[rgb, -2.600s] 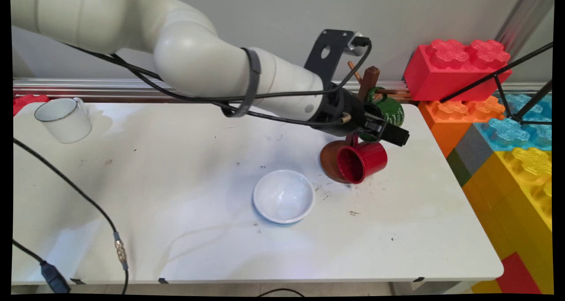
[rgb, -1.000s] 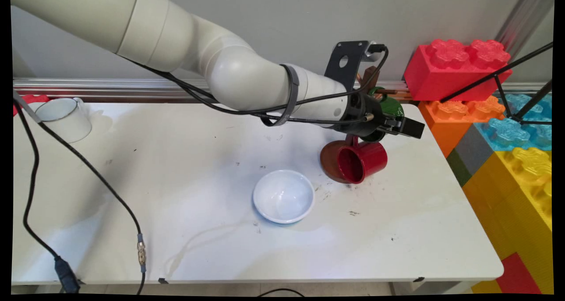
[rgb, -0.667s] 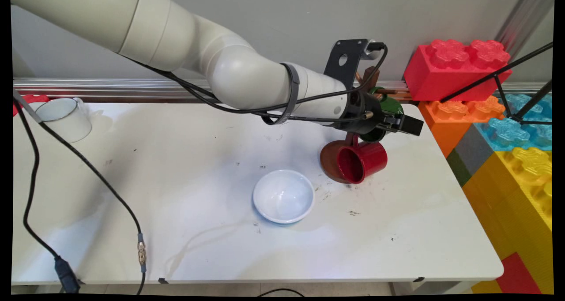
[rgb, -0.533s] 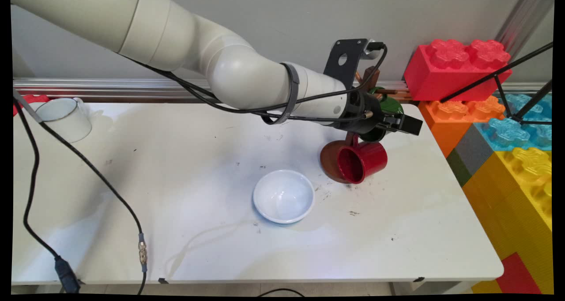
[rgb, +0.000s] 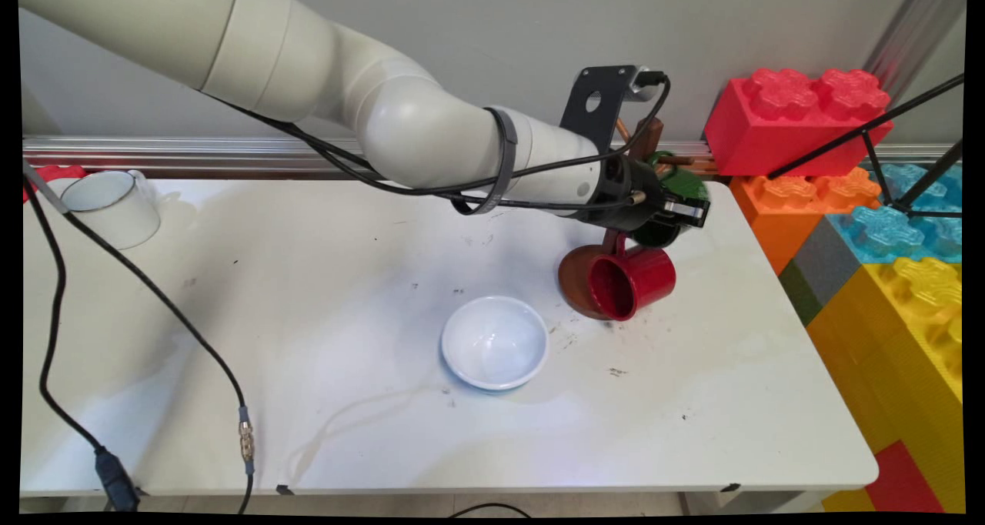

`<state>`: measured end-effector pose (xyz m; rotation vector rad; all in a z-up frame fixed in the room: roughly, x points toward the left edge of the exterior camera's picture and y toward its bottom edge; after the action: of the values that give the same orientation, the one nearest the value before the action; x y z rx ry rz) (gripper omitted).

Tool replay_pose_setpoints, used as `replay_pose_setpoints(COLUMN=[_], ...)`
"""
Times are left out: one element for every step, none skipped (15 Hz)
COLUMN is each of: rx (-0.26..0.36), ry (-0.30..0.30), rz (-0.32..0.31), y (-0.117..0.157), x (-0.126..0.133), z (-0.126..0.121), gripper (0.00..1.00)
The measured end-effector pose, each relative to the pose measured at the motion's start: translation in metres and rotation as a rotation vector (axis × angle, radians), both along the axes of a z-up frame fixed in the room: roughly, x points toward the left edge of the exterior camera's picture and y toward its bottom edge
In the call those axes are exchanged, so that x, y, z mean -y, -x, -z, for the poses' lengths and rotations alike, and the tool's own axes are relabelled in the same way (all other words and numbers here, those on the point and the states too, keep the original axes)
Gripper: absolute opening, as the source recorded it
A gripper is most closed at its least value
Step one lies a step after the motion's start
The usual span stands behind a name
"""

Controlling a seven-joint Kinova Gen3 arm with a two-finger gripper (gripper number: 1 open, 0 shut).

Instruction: Place the picked object on the table

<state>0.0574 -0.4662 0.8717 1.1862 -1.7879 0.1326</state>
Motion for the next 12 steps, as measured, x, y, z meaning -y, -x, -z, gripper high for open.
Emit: replay_pose_setpoints(rx=[0.001,0.002,0.003,0.004,0.004,0.005,0.005,0.002,0.000,-0.003,-0.008,-0.013], ry=[-0.003,-0.005,-0.007,-0.010,-0.012,-0.014,-0.015,-0.016,-0.017,-0.017,-0.018,-0.019], rz=[-0.001,-0.001,-0.002,-0.002,-0.002,-0.002,0.000,0.001,0.002,0.004,0.006,0.009], y=[-0.0013,-0.0021,-0.0028,-0.0036,-0.0047,-0.0054,-0.0060,-0.0066,-0.0068,-0.0065,-0.0062,-0.0054], x=[-0.0006,-0.0011,-0.0015,-0.0021,-0.0026,-0.0032,-0.0036,-0.0041,-0.0045,-0.0049,-0.0056,-0.0065], z=[0.0001,0.0003,0.0004,0.0005,0.0004,0.0002,-0.0001,-0.0008,-0.0016,-0.0026,-0.0040,-0.0058], gripper=[0.00,0.00,0.00,0.00,0.00,0.00,0.00,0.00,0.00,0.00,0.00,0.00])
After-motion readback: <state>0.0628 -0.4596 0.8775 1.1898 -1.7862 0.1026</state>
